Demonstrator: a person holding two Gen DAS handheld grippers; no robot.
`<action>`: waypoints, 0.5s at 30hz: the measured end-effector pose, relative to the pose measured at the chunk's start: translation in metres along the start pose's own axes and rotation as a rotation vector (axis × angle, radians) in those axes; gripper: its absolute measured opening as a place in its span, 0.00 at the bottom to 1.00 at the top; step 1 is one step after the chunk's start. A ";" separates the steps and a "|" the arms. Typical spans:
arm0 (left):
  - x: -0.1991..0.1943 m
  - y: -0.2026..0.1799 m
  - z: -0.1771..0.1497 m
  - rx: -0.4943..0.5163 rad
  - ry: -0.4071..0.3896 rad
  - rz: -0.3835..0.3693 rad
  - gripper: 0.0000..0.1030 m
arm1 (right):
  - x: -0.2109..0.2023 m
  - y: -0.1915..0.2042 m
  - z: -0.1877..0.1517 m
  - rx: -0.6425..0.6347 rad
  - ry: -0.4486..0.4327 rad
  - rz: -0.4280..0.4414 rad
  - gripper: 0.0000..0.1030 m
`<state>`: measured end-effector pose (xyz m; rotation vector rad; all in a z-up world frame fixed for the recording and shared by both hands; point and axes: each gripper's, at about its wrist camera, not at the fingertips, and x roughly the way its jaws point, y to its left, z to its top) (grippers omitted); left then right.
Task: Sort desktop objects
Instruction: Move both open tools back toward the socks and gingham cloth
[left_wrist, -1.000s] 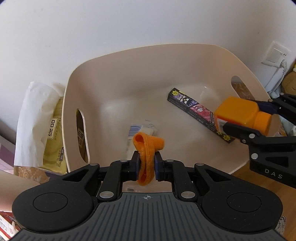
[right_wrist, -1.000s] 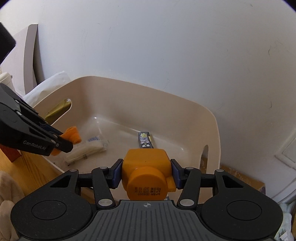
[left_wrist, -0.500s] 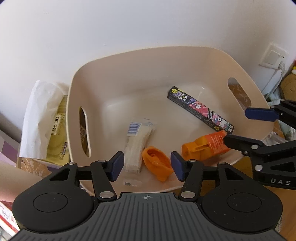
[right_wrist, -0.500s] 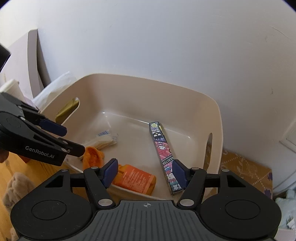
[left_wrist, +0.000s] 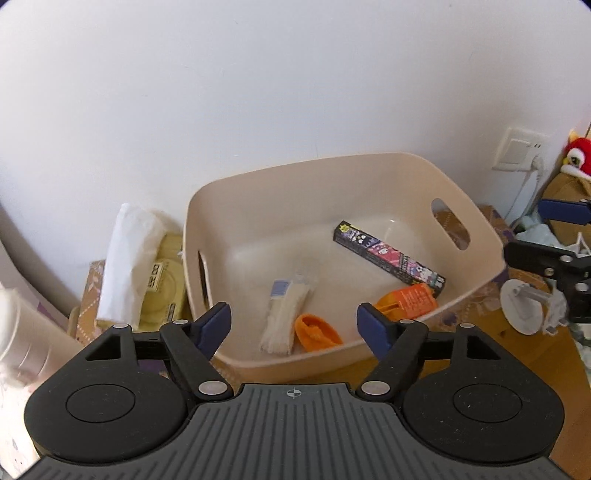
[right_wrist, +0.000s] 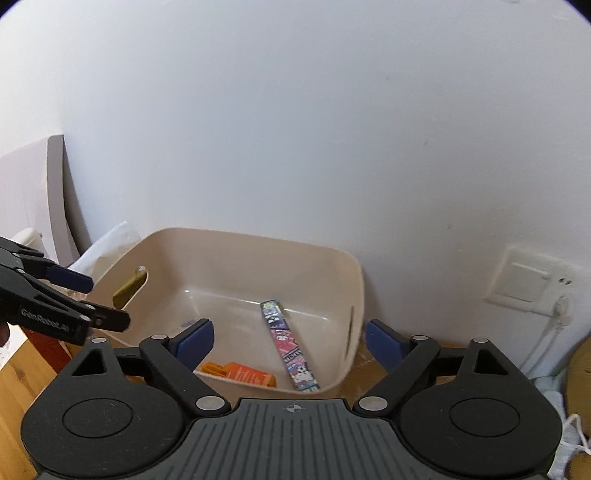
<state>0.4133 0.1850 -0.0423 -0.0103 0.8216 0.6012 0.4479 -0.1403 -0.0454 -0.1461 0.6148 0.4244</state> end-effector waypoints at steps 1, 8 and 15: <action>-0.006 0.002 -0.003 -0.005 -0.002 -0.005 0.74 | -0.007 0.000 -0.002 -0.007 -0.005 -0.001 0.93; -0.040 0.008 -0.032 0.018 0.000 0.046 0.76 | -0.043 0.017 -0.022 -0.140 0.003 -0.006 1.00; -0.052 0.022 -0.066 -0.004 0.054 0.067 0.77 | -0.079 0.050 -0.065 -0.344 0.055 0.022 1.00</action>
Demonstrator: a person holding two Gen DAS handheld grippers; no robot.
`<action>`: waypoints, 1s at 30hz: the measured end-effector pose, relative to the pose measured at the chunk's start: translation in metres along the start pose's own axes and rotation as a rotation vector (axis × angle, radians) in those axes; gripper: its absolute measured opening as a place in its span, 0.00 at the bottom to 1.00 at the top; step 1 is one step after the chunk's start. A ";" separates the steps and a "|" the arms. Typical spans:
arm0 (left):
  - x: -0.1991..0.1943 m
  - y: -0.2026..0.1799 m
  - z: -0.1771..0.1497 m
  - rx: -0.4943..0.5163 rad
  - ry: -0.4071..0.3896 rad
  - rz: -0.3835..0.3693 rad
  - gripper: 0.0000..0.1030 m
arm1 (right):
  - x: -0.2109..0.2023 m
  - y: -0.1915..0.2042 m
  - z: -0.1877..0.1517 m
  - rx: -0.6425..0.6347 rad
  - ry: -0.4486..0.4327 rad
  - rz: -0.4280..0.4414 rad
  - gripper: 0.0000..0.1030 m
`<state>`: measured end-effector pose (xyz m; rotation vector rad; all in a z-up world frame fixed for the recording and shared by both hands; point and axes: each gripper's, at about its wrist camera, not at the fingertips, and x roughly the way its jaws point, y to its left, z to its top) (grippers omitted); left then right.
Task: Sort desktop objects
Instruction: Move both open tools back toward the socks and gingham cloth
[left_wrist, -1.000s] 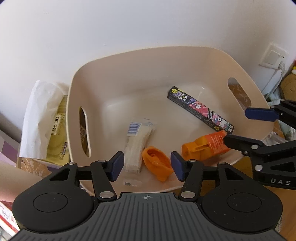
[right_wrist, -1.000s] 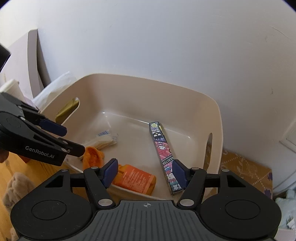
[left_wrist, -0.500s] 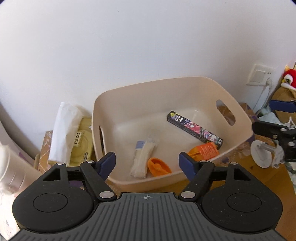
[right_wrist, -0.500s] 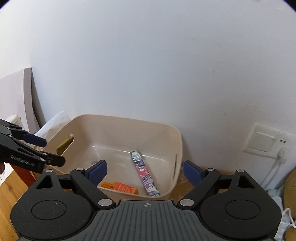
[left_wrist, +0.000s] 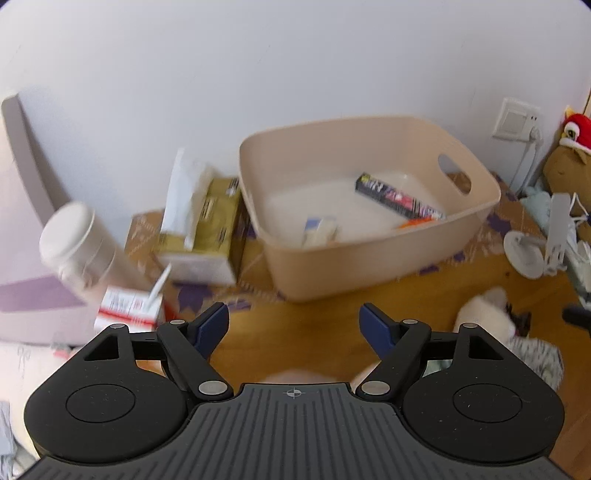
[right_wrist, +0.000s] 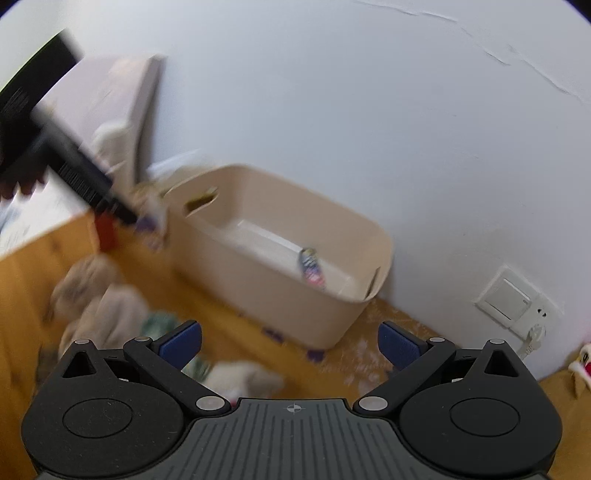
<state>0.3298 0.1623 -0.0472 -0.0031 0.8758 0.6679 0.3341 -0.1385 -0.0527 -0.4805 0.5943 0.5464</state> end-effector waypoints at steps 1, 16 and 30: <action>-0.001 0.001 -0.006 0.000 0.010 0.002 0.77 | -0.003 0.004 -0.005 -0.005 0.010 0.011 1.00; 0.015 0.006 -0.076 0.002 0.226 -0.002 0.77 | -0.013 0.017 -0.079 0.166 0.150 0.088 1.00; 0.053 0.010 -0.093 -0.033 0.316 0.005 0.77 | 0.024 0.045 -0.100 0.073 0.280 0.117 1.00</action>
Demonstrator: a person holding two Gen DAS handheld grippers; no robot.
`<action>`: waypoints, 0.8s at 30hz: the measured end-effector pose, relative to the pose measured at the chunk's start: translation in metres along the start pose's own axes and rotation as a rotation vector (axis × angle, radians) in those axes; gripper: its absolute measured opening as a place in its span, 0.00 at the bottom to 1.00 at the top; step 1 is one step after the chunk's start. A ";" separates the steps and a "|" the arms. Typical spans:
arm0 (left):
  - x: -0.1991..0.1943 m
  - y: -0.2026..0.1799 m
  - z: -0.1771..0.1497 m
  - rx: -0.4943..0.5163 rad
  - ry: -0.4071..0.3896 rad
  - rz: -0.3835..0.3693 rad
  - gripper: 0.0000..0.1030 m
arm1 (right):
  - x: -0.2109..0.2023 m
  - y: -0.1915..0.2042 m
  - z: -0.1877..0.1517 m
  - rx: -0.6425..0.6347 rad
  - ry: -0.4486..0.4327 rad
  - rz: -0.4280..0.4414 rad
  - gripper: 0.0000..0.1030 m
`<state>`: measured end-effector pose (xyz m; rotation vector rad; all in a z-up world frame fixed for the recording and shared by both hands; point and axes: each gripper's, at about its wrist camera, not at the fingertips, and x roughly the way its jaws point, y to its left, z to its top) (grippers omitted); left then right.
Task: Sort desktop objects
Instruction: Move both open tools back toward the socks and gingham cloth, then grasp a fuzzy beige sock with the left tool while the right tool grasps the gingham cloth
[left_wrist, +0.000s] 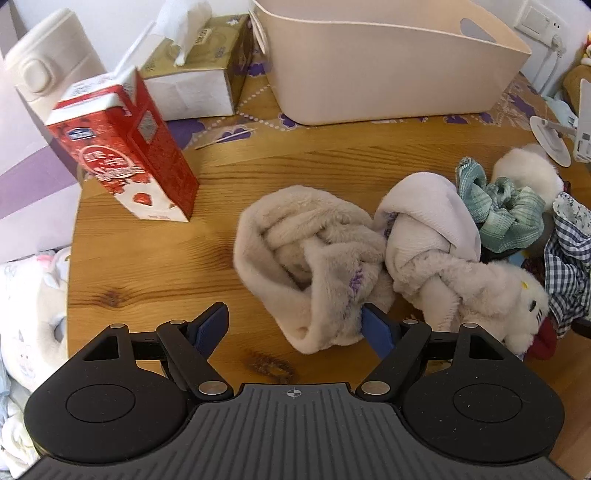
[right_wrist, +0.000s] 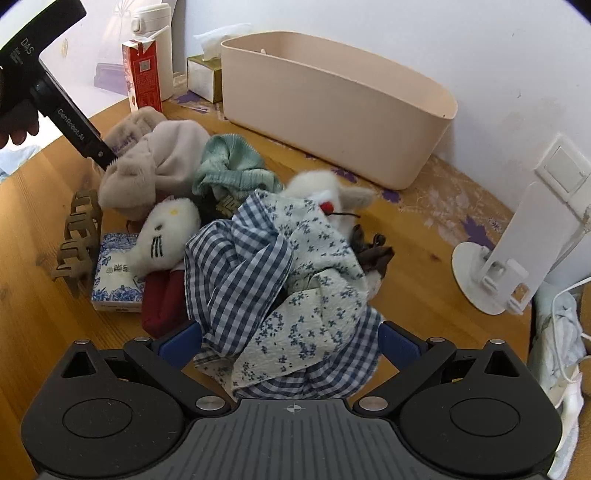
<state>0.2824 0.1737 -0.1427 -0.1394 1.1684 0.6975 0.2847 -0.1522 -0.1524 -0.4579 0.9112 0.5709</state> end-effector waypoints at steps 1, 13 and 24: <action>0.002 -0.002 0.000 0.003 0.001 0.004 0.77 | 0.002 0.000 -0.001 0.007 0.003 0.005 1.00; 0.017 -0.017 0.004 0.039 -0.103 -0.004 0.61 | 0.009 -0.006 -0.003 0.075 -0.025 0.044 0.94; 0.008 -0.018 -0.003 0.068 -0.150 -0.053 0.27 | -0.002 -0.016 -0.011 0.143 0.003 0.083 0.32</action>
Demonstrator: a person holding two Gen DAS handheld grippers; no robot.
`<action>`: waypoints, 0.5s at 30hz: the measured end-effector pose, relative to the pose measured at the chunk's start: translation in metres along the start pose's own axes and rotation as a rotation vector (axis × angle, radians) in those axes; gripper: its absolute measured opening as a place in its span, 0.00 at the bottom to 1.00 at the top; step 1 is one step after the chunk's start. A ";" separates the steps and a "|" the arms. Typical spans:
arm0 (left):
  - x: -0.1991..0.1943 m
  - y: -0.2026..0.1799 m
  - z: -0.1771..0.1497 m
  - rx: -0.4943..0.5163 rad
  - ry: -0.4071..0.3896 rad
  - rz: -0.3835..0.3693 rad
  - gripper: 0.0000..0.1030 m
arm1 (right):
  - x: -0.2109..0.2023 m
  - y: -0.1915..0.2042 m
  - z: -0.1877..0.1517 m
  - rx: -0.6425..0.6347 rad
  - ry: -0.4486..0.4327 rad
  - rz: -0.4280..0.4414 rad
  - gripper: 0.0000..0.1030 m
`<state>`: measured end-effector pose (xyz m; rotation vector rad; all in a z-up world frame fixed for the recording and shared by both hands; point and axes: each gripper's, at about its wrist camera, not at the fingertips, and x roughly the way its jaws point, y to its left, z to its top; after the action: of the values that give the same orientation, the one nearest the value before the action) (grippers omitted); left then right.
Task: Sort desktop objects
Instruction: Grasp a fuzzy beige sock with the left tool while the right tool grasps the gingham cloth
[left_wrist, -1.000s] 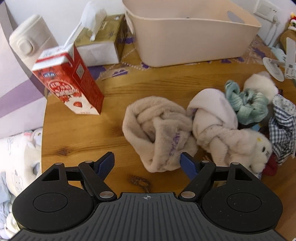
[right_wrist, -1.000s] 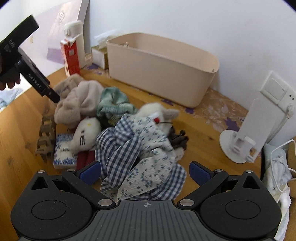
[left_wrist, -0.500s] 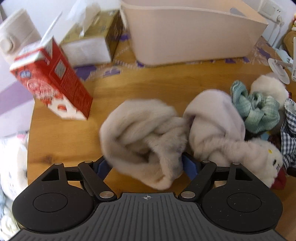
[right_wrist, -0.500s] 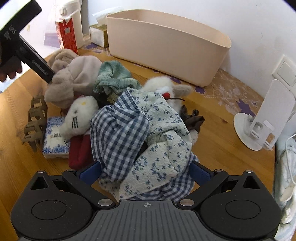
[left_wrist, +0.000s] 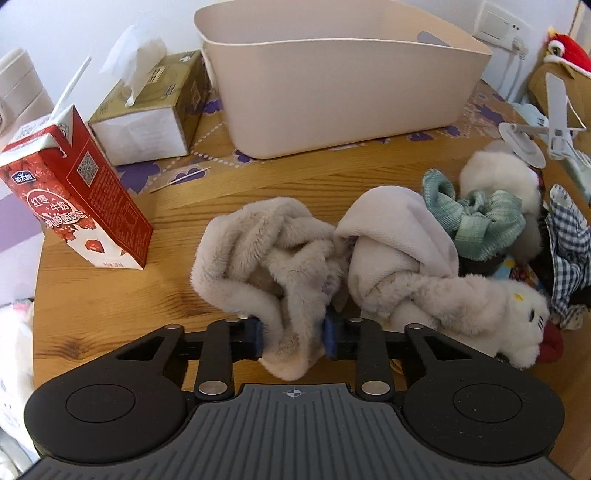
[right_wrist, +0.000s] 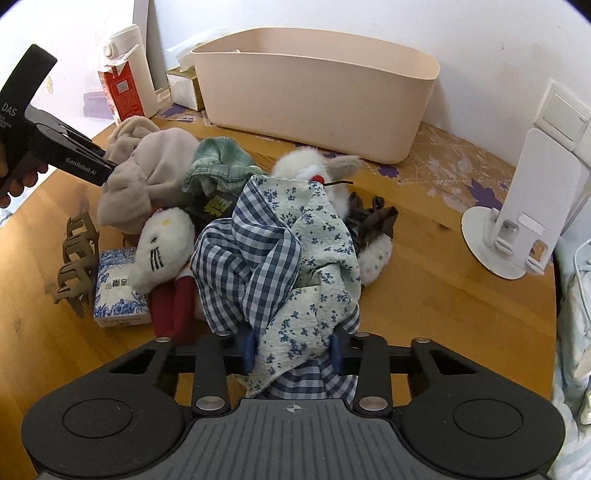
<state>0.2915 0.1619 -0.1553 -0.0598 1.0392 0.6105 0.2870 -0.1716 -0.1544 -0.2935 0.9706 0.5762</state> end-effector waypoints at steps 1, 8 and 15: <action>-0.002 -0.001 -0.001 0.000 0.000 -0.001 0.26 | -0.002 -0.001 -0.001 0.002 -0.002 0.002 0.31; -0.018 0.004 -0.008 -0.037 0.005 -0.008 0.24 | -0.020 -0.005 -0.001 0.012 -0.052 -0.011 0.29; -0.046 0.003 -0.014 -0.062 -0.042 0.000 0.22 | -0.049 -0.012 0.001 0.025 -0.122 -0.040 0.29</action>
<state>0.2629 0.1390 -0.1242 -0.1006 0.9797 0.6410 0.2731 -0.1972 -0.1127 -0.2519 0.8519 0.5389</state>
